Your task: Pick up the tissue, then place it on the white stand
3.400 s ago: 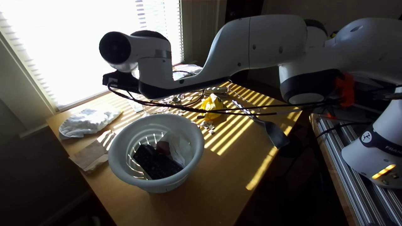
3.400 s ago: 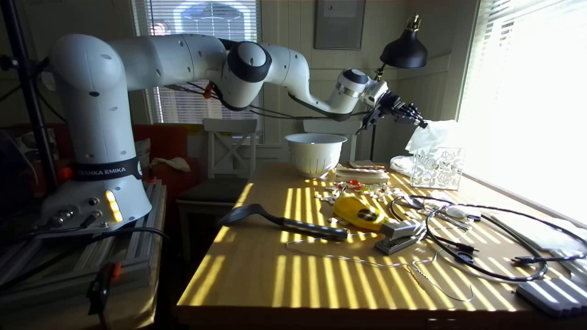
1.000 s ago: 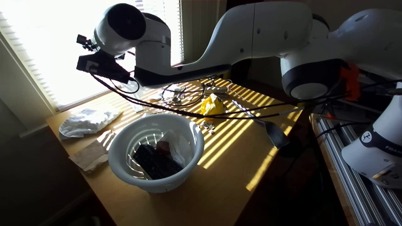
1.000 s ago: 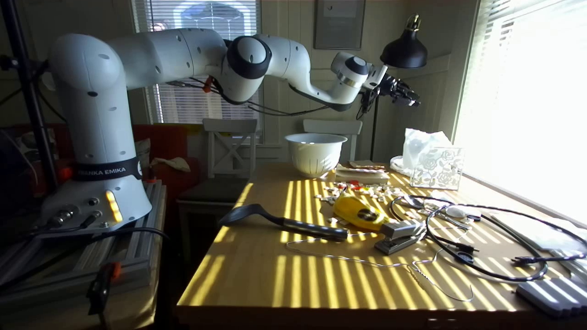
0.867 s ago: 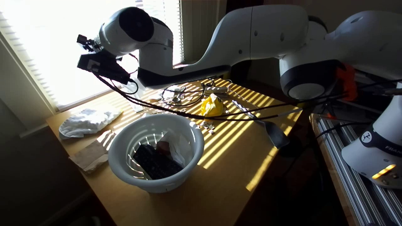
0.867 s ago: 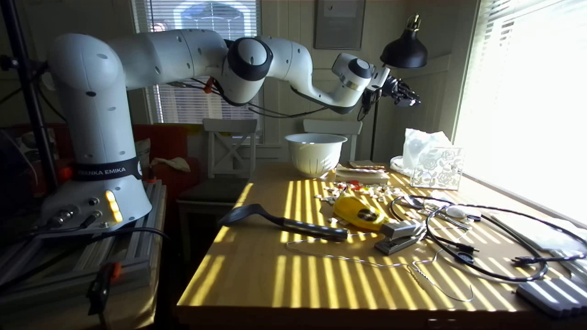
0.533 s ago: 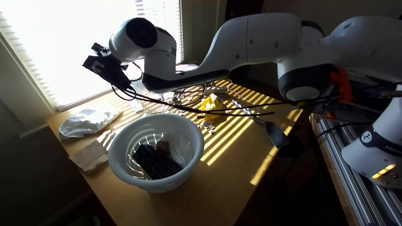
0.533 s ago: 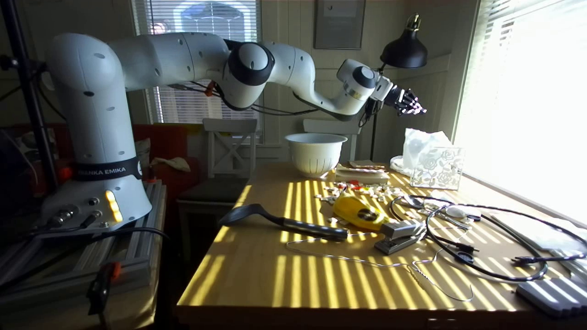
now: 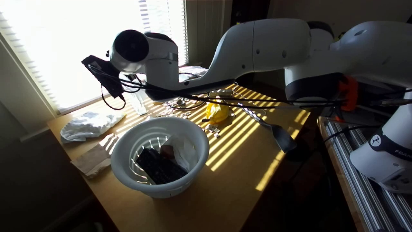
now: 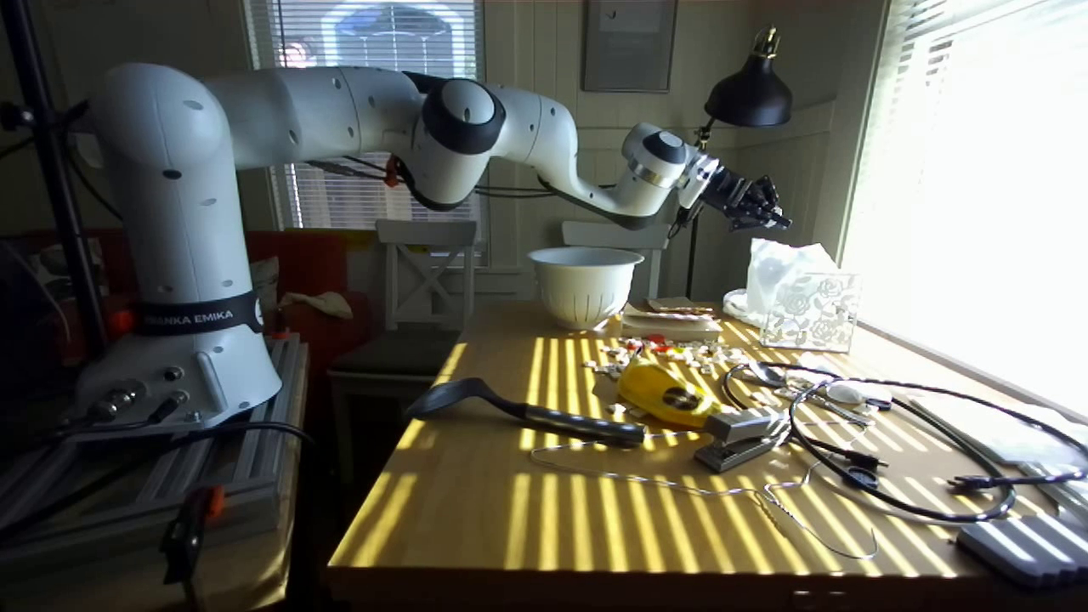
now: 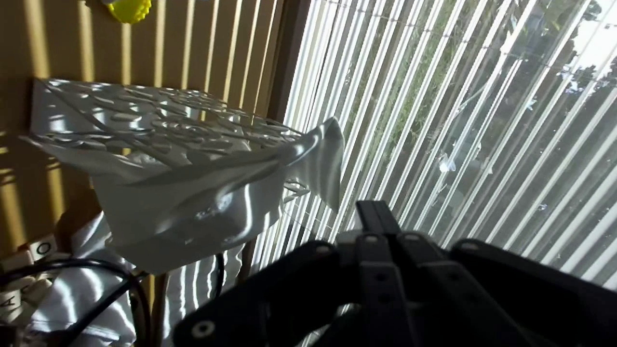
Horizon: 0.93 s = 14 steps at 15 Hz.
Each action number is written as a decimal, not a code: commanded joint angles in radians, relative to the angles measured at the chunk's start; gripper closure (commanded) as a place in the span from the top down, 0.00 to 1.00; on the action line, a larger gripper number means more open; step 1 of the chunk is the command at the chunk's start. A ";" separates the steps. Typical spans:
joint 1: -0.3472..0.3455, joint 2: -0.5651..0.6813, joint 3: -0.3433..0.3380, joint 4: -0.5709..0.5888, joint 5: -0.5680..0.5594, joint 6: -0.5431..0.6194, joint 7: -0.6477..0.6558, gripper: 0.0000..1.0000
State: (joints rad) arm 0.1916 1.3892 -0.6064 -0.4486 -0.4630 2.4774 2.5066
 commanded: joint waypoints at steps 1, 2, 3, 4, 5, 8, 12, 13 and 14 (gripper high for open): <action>0.011 0.004 -0.008 0.000 -0.008 -0.057 0.123 0.00; 0.002 -0.001 0.008 0.000 -0.009 -0.031 0.064 0.00; 0.003 -0.001 0.010 0.000 -0.009 -0.033 0.066 0.01; 0.002 -0.001 0.011 0.000 -0.009 -0.033 0.064 0.01; 0.002 -0.001 0.011 0.000 -0.009 -0.033 0.064 0.00; -0.022 -0.016 -0.015 0.000 -0.012 0.072 0.158 0.00; -0.043 -0.041 -0.188 0.002 0.200 0.144 0.226 0.00; -0.051 -0.037 -0.206 0.004 0.262 0.145 0.218 0.00; -0.060 -0.024 -0.154 0.007 0.180 0.127 0.325 0.00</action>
State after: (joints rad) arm 0.1497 1.3680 -0.7564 -0.4410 -0.2989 2.6017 2.7065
